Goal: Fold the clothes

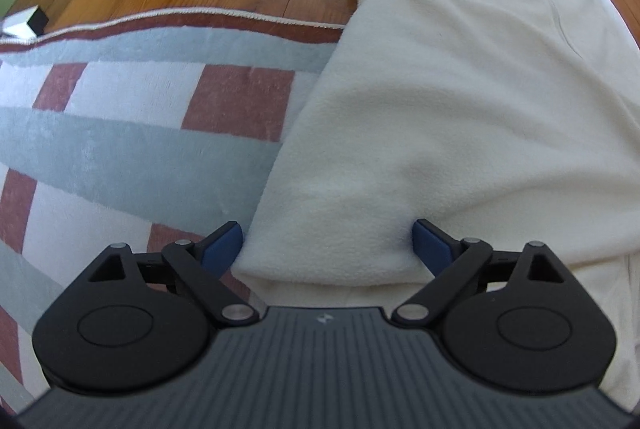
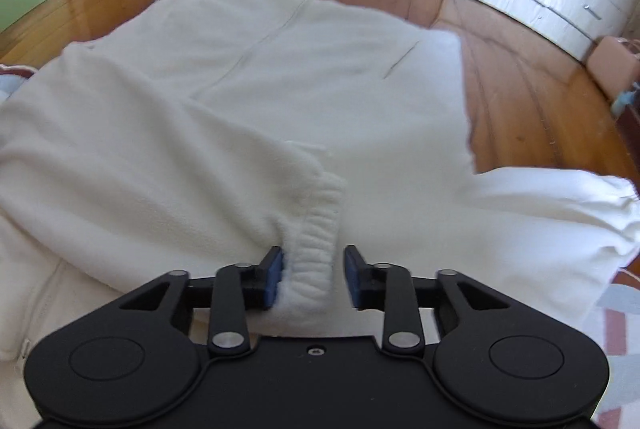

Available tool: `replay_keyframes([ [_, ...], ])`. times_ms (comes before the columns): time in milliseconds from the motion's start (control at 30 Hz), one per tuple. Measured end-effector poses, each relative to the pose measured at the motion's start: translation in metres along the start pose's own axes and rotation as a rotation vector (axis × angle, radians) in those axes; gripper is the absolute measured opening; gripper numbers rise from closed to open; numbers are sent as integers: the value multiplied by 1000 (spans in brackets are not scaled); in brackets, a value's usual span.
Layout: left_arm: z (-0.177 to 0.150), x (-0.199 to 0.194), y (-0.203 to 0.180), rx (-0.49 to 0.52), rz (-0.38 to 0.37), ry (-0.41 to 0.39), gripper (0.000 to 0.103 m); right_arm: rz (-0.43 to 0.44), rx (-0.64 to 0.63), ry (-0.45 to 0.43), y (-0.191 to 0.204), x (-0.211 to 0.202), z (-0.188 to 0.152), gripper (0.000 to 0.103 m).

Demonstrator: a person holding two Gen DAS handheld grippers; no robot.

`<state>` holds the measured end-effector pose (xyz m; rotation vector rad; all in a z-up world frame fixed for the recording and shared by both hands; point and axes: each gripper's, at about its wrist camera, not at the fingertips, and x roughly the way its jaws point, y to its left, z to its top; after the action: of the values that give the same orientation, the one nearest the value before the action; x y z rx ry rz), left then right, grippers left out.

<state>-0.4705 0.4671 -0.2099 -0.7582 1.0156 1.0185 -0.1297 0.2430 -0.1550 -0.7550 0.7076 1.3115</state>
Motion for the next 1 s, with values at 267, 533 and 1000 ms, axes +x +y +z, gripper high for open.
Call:
replay_keyframes([
  [267,-2,-61,-59,151,-230,-189,84,28,160,71,-27,-41,-25,61],
  [533,-40,-64,-196,337,-683,46,83,144,614,213,-115,-39,-77,61],
  [1000,-80,-39,-239,315,-561,31,15,392,991,162,-156,-1,-103,70],
])
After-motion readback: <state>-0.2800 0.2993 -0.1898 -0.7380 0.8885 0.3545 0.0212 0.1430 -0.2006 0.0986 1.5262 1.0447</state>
